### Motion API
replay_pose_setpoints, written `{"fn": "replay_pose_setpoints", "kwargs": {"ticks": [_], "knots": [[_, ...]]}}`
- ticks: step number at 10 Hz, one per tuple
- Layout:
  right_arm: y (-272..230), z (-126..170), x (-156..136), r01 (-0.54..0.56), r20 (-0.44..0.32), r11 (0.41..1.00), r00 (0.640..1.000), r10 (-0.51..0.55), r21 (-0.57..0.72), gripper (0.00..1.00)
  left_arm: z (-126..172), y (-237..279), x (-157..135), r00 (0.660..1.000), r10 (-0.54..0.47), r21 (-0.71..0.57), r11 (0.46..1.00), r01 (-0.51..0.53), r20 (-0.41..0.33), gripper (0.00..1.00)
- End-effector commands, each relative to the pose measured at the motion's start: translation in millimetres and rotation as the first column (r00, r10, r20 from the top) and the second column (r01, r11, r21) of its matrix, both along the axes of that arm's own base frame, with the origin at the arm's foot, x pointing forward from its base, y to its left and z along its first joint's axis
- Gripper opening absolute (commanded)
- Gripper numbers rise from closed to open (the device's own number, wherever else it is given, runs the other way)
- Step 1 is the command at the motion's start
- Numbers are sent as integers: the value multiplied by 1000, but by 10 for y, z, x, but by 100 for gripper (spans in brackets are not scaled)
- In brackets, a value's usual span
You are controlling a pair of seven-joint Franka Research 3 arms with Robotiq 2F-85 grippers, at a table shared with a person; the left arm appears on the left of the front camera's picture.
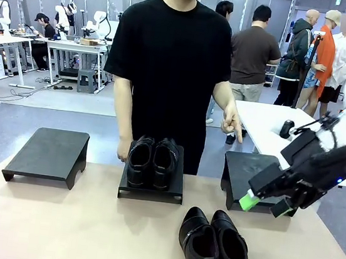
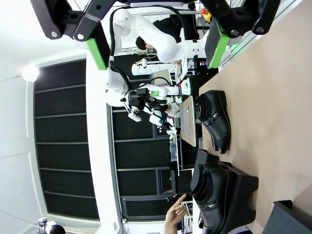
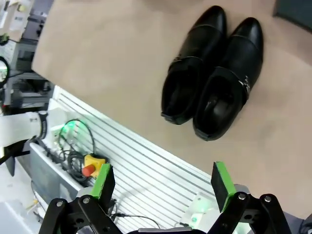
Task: Place the shoes on the stand as instructed by the person.
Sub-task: Pick up another pair of Shoes and place it on the Shoes Stand indicated by the person.
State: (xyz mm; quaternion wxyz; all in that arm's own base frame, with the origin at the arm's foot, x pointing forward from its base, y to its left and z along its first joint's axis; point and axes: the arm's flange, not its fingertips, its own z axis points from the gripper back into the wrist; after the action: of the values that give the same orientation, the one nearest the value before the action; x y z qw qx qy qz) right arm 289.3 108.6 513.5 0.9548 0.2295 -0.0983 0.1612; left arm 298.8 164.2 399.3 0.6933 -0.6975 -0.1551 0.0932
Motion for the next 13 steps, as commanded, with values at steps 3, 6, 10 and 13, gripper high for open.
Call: {"fn": "replay_pose_setpoints", "kwargs": {"ticks": [3,6,10,13], "knots": [[266,-331,58,43,-30,993,998,-47,-113,100,8,-17,-50,1000,-12,-2,1000,12,11,100],[526,-595,66,52,-5,975,999,-54,-217,100,8,-17,-50,1000,-12,-2,1000,12,11,100],[802,-1151,136,70,-17,948,997,-79,-311,100,8,-17,-50,1000,-12,-2,1000,12,11,100],[944,-1527,129,69,-17,929,997,-81,-364,100,8,-17,-50,1000,-12,-2,1000,12,11,100]]}}
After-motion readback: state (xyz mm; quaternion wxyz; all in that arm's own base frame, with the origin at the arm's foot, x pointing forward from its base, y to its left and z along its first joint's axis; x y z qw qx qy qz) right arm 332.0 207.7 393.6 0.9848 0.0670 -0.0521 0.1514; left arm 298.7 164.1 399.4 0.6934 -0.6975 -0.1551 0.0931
